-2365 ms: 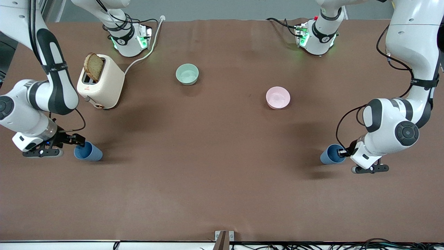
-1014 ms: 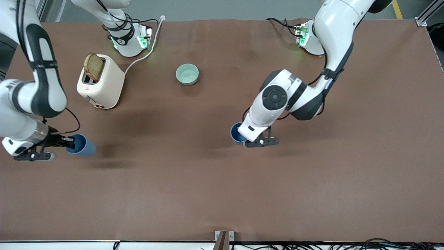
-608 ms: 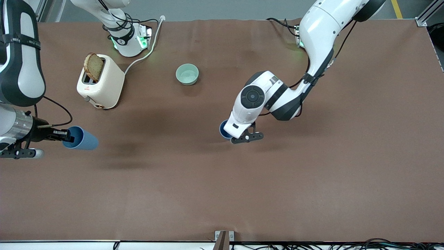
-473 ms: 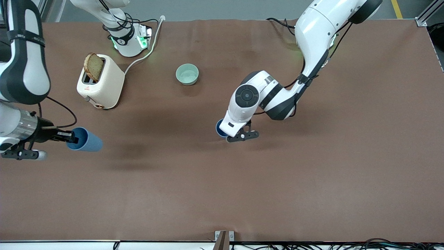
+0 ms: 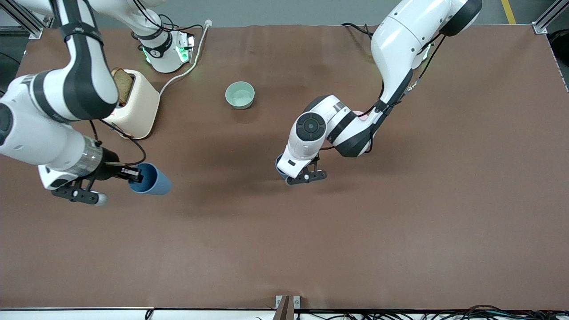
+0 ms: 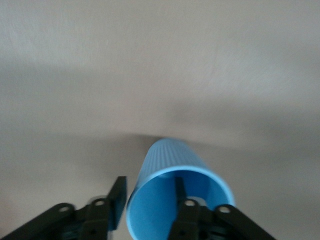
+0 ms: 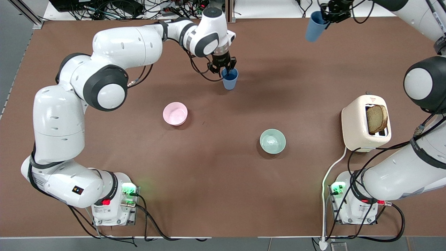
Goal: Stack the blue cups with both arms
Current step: 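Place a cup mid-table with the left gripper while the right gripper approaches, then lower the right gripper's cup into the standing cup while the left gripper withdraws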
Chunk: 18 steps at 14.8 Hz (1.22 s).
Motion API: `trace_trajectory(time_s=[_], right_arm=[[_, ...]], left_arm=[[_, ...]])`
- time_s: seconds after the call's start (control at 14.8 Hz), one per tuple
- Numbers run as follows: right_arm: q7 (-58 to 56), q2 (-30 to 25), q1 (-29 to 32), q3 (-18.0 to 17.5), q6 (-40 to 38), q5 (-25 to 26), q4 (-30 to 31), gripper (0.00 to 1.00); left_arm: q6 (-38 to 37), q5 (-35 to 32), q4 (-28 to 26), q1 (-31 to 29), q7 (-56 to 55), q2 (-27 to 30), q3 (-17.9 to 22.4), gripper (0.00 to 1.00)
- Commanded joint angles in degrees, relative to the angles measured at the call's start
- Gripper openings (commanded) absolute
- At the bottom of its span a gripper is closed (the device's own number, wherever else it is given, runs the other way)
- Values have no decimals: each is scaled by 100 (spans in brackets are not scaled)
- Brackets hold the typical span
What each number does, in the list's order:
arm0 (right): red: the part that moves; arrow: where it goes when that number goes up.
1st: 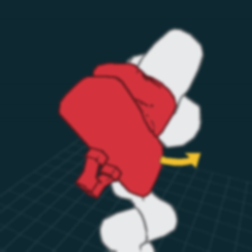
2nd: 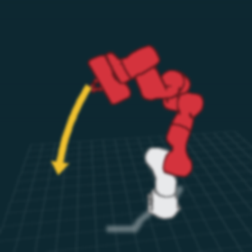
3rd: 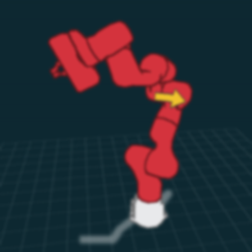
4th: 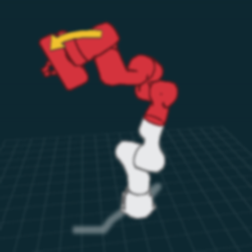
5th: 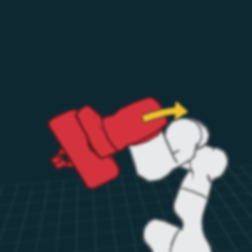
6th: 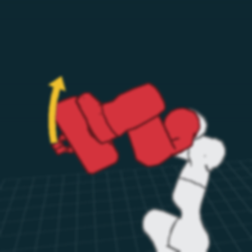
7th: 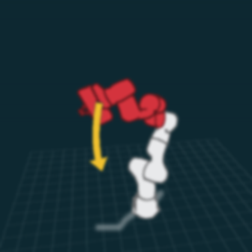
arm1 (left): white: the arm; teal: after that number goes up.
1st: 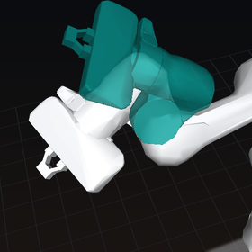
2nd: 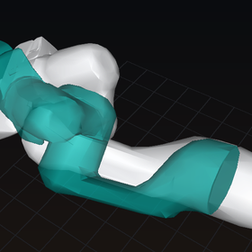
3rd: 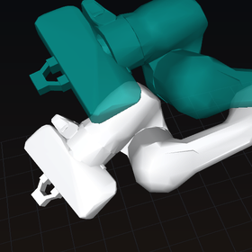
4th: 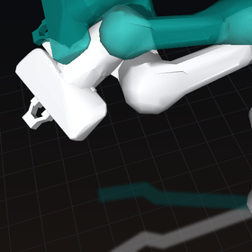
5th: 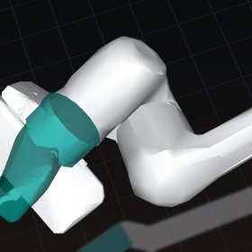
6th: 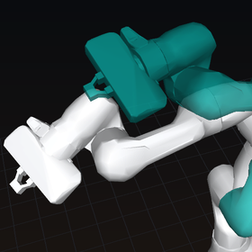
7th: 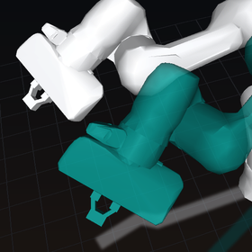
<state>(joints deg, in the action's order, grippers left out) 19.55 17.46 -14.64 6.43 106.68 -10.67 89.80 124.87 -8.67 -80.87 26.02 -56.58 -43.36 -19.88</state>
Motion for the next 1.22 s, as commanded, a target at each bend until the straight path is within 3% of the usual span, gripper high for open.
trace_trajectory(time_s=[0.0, 0.2, 0.34, 0.47, 0.81, 1.15], right_arm=[[723, -6, -30, -491, -7, -84, -60, 1], [1838, 20, -47, -1308, 379, -66, -60, 1], [2663, 99, -108, -1923, 861, -14, -60, 1], [3315, 362, -310, -2294, 1336, 47, -68, 1], [4126, 864, -1084, -2357, 1522, 776, -68, 1], [4153, 1101, -1286, -2357, 1680, 865, -68, 1]], left_arm=[[-313, -126, 159, -236, -37, 537, 150, 100], [-490, -187, 177, -885, 129, 1144, 352, 100], [-499, -633, 221, -1369, 785, 1268, 424, 100], [-508, -828, 230, -1843, 1306, 1610, 424, 100], [-1665, -759, 221, -2591, 2378, 2506, 371, 100], [-2827, -383, 230, -3021, 3846, 3465, 406, 100]])
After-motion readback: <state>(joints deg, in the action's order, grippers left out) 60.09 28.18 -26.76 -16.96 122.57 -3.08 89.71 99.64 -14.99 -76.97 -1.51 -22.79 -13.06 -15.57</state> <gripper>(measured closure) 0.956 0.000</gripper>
